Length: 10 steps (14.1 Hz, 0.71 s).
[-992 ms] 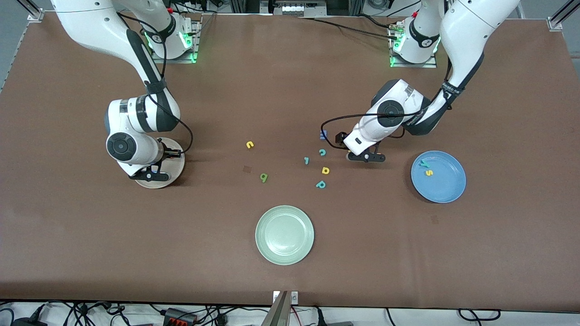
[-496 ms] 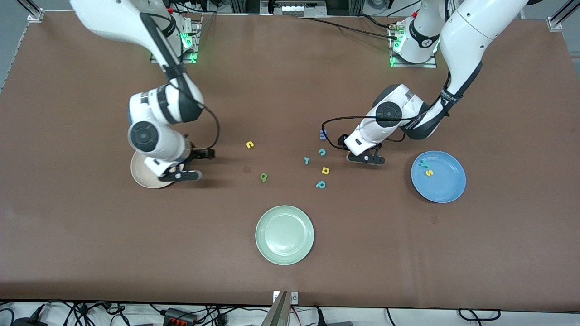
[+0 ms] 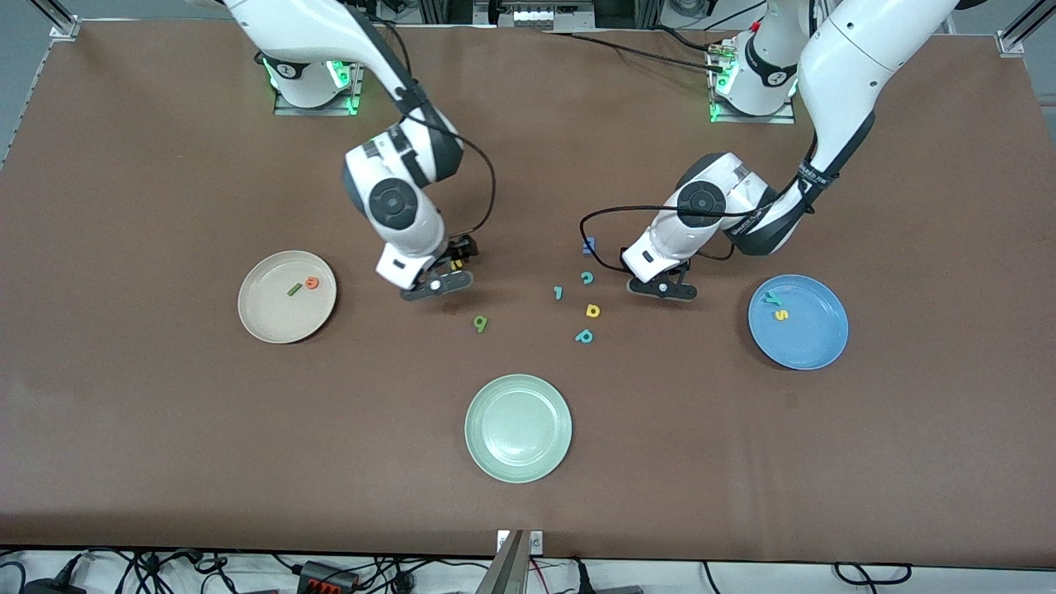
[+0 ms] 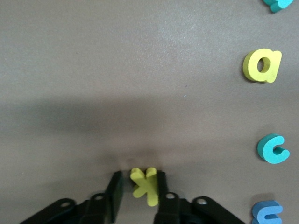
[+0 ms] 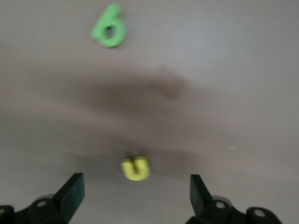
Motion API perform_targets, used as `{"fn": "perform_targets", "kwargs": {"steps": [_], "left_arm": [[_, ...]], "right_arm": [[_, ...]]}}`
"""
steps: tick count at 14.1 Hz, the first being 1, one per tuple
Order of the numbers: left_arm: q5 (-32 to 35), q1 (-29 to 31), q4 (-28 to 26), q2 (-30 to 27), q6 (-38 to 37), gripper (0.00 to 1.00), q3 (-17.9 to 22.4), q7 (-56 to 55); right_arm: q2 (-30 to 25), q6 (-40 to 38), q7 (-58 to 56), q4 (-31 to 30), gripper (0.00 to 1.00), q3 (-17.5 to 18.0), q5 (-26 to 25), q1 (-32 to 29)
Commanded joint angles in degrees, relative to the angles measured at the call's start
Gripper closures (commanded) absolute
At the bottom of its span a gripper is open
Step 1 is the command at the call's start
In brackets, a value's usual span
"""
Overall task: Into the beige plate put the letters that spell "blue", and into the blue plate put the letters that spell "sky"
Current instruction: 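Grasp the yellow u with the right gripper while the left gripper grasps k, then drop the u on the beige plate while the left gripper drops k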
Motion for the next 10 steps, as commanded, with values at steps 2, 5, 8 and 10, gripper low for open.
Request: {"fn": "perform_targets", "kwargs": {"steps": [2, 5, 8, 10], "left_arm": [[1.8, -0.21, 1.08, 0.84, 0.13, 0.84, 0.02, -1.37], [1.8, 0.58, 1.16, 0.14, -0.4, 0.96, -0.07, -0.93], [1.89, 4.08, 1.34, -5.38, -4.33, 0.96, -0.5, -0.4], [1.89, 5.5, 3.7, -8.64, -11.35, 0.95, -0.68, 2.39]], "right_arm": [[2.7, 2.03, -0.25, -0.15, 0.18, -0.5, 0.02, 1.21], [2.7, 2.29, -0.25, 0.02, 0.31, -0.58, 0.02, 1.47], [2.79, 2.38, -0.42, 0.02, 0.44, -0.59, -0.06, 1.47], [2.79, 2.38, -0.51, 0.02, 0.56, -0.59, -0.06, 1.3]]}}
